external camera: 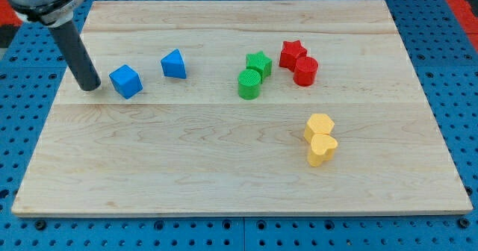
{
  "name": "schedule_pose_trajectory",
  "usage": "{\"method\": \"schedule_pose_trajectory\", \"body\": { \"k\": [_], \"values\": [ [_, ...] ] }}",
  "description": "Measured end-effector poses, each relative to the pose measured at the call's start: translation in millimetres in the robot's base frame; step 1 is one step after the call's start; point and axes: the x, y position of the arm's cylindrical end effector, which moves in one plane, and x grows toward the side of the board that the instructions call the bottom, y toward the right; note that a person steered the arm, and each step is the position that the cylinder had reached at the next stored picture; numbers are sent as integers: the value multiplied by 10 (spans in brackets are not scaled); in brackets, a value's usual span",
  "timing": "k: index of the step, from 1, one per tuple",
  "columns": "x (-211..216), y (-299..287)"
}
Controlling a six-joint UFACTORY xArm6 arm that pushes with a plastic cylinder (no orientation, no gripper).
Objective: Move your arm to the center left of the board
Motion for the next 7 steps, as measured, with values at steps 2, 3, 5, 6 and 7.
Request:
{"method": "schedule_pose_trajectory", "body": {
  "k": [2,3,5,6,7],
  "values": [
    [-46,-142],
    [19,-388],
    [74,-197],
    [109,-50],
    [234,2]
  ]
}}
